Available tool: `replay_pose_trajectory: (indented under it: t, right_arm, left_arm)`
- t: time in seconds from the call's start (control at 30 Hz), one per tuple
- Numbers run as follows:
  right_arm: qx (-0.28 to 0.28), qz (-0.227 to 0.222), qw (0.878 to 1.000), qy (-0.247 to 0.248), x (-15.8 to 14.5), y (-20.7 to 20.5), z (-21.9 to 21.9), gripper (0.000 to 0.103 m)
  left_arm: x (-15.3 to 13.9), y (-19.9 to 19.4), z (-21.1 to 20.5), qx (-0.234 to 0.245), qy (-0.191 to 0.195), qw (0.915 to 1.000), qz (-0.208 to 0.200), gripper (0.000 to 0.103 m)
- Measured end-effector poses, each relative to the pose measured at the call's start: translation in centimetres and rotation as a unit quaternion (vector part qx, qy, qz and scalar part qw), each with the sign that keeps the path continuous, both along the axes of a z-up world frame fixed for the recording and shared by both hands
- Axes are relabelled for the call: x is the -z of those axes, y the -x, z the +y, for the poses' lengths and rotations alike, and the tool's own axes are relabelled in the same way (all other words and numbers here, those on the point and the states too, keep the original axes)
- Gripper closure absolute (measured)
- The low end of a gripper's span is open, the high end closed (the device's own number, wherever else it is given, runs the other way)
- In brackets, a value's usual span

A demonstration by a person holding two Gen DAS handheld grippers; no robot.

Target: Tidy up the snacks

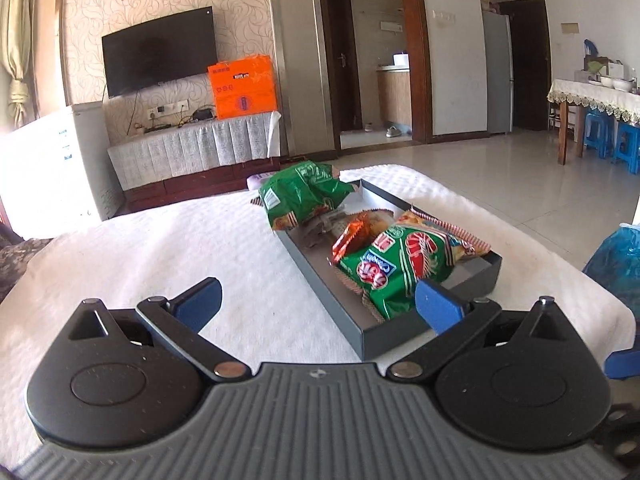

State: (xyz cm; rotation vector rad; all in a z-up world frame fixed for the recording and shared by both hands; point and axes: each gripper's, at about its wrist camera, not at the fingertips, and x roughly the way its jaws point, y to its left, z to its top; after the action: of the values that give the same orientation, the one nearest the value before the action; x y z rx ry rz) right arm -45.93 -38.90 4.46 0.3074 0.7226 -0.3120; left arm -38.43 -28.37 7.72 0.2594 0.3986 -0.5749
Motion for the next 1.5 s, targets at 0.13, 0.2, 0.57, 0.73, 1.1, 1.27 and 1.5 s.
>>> replay_pose_trajectory:
  t: [0.13,0.2,0.57,0.73,1.1,1.27,1.5]
  right_arm:
    - [-0.013,0.021,0.999,0.031,0.2,-0.6,1.1,0.029]
    - [-0.02,0.031,0.998,0.044,0.3,-0.9,1.6,0.029]
    - [-0.05,0.07,0.993,0.084,0.7,-1.9,3.3,0.029]
    - [-0.048,0.067,0.994,0.07,0.8,-2.1,2.9,0.028]
    - [-0.058,0.07,0.994,0.059,1.0,-2.5,2.9,0.028]
    - [-0.059,0.069,0.994,0.057,0.9,-2.5,3.0,0.028]
    - [-0.059,0.069,0.994,0.057,1.0,-2.5,3.0,0.028]
  left_arm:
    - [-0.2,0.4,0.9,0.001,0.013,0.9996,0.025,0.0]
    - [-0.3,0.7,1.2,0.001,0.017,0.9994,0.029,0.0]
    - [-1.3,3.1,1.8,0.026,0.031,0.9991,0.015,0.0]
    - [-1.5,3.7,2.1,0.034,0.035,0.9987,0.011,0.0]
    - [-1.4,4.1,1.9,0.041,0.028,0.9987,0.001,0.0]
    - [-1.3,3.9,1.8,0.042,0.029,0.9987,0.003,0.0]
    - [-1.3,4.0,1.9,0.043,0.029,0.9986,0.004,0.0]
